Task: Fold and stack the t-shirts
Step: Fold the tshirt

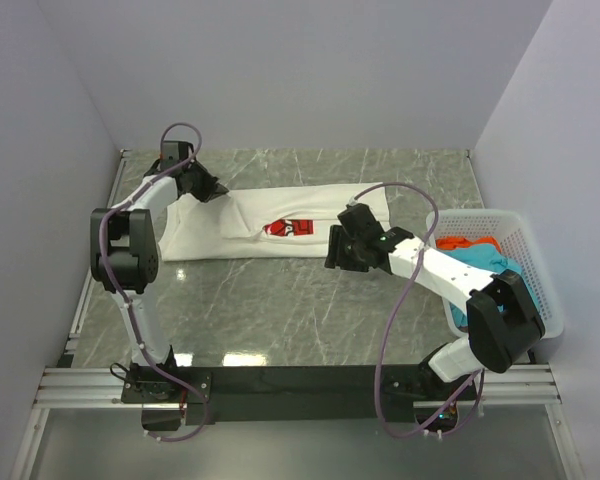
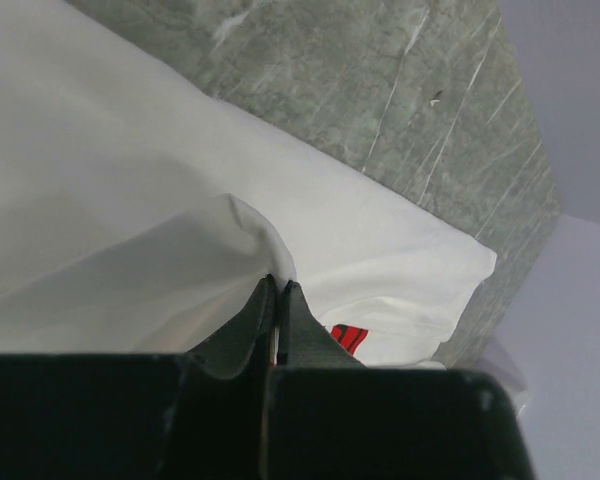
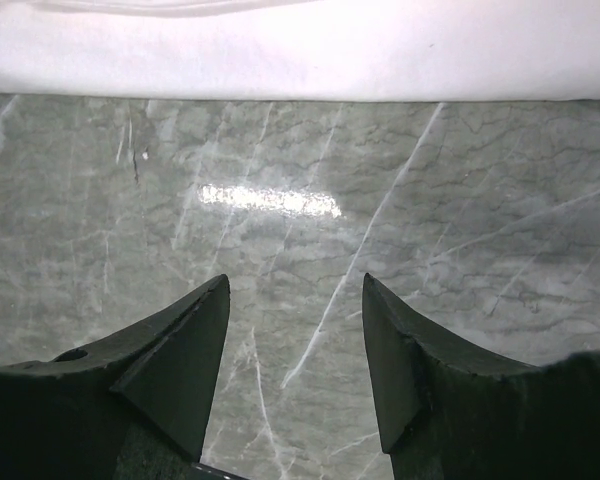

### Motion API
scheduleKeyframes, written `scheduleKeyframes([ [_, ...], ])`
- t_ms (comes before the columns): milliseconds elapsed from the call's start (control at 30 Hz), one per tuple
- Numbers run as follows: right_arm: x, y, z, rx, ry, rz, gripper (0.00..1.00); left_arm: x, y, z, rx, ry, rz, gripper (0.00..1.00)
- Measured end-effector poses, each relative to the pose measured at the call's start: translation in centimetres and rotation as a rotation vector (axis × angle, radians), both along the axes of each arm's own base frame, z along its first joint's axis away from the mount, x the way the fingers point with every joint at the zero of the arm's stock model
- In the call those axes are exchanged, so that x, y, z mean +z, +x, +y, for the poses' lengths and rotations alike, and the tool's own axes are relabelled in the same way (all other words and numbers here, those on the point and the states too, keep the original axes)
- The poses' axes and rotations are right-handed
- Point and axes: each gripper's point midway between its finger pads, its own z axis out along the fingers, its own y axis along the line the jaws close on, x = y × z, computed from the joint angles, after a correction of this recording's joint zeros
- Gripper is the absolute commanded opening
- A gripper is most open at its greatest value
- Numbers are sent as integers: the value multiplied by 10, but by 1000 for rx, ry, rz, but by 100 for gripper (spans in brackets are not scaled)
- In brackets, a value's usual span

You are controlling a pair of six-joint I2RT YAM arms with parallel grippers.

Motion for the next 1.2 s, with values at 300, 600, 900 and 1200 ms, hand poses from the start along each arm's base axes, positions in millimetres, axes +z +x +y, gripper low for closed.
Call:
scheduleKeyframes([
  [300, 0, 5, -7, -15, -5, -3, 63, 1, 10, 0, 54, -28, -2, 2],
  [600, -5, 4, -13, -25, -14, 8, 63, -39, -8, 26, 184, -10, 82, 4],
  [900, -11, 2, -19, -29, -27, 21, 63, -38, -2, 44, 248, -22, 69, 2],
  [1200, -12, 7, -28, -46, -34, 17, 63, -14, 16, 44, 250, -32, 3, 4],
])
